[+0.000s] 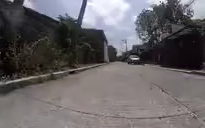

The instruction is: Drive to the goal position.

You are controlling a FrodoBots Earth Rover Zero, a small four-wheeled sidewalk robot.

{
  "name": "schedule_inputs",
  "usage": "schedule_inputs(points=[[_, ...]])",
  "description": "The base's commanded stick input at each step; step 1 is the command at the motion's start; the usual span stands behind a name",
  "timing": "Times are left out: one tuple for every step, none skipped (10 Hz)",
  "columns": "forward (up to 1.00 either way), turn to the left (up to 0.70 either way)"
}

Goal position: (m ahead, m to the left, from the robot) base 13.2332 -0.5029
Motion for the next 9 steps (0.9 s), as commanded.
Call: schedule_inputs(points=[[1.00, -0.34], [1.00, -0.40], [1.00, -0.40], [1.00, -0.39], [1.00, -0.08], [1.00, -0.03], [1.00, 0.00], [1.00, 0.00], [1.00, 0.00]])
